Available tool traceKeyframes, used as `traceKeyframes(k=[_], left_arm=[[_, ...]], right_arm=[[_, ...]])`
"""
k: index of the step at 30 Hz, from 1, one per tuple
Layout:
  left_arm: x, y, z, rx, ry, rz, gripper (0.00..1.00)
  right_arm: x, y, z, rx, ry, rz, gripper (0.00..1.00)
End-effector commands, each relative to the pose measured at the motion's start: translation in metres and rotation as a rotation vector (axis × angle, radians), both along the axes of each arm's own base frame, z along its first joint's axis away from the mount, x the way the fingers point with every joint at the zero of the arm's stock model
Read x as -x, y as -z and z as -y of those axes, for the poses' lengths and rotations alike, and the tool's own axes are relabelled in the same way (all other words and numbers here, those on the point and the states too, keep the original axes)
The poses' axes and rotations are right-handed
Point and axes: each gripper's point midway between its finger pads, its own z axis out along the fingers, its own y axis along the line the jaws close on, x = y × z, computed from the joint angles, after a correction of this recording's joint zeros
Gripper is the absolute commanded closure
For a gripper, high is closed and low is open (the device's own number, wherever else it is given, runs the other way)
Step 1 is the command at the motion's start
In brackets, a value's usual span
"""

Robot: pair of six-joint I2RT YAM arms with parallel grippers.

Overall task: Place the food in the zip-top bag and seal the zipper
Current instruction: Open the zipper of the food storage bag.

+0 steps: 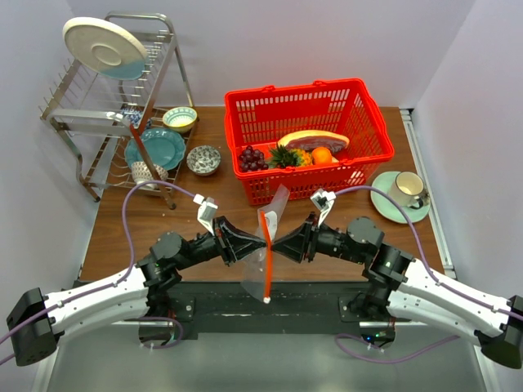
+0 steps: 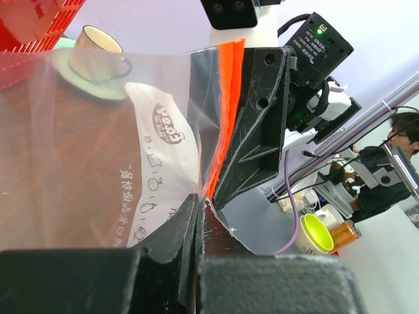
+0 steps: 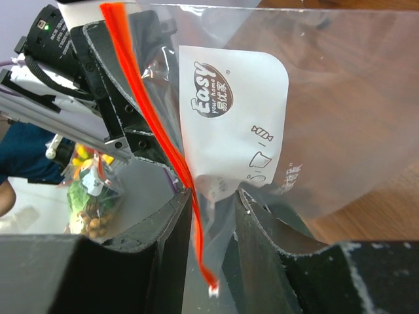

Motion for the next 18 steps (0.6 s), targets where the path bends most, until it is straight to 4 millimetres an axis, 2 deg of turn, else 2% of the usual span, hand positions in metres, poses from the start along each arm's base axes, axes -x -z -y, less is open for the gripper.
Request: traceKeyframes(k=[1, 18], left_arm=[[0.004, -0.030, -0.001, 0.081, 0.018, 0.048, 1.00], [0.005, -0.030, 0.003, 0.092, 0.036, 0.038, 1.00]], right_arm=[[0.002, -0.018, -0.003, -0.043, -0.025, 0.044, 0.64], [-0.003, -0.006, -0.009, -0.019, -0.017, 0.009, 0.65]])
